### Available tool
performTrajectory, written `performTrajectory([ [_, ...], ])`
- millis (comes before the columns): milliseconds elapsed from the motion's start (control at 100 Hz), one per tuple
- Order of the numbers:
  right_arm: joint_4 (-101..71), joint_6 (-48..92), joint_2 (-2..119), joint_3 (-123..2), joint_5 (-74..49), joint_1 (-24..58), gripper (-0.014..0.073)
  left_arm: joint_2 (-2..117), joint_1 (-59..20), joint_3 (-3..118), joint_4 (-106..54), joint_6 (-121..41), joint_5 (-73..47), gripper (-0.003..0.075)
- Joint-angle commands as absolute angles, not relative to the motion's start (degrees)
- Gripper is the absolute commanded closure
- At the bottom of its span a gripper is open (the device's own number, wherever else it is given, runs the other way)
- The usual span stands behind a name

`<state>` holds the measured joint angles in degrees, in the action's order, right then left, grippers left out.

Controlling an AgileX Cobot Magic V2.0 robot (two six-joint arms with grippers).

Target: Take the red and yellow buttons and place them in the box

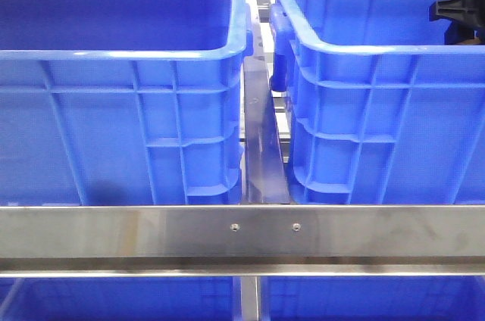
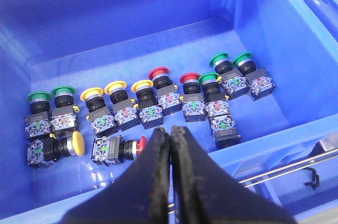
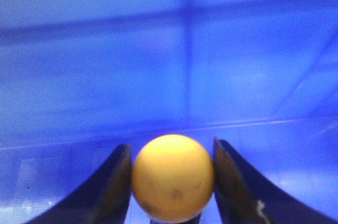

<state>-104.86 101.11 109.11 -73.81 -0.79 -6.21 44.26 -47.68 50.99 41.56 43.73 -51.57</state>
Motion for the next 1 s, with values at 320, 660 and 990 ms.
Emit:
performTrajectory([
  [320,-107.7,101.9,102.8,-74.0,0.0,-6.6,0.005,44.0,-47.9,52.5,43.8,44.5,-48.8,0.0739],
  [660,-107.7,101.9,86.1,-65.8,-0.8,-6.6,0.0053,44.0,-47.9,52.5,43.5,44.5,-48.8,0.0739],
  [990,-107.7,101.9,62.2,-49.8,-5.4,-6.6,0.0053,44.0,-47.9,52.5,43.5,44.5,-48.8,0.0739],
])
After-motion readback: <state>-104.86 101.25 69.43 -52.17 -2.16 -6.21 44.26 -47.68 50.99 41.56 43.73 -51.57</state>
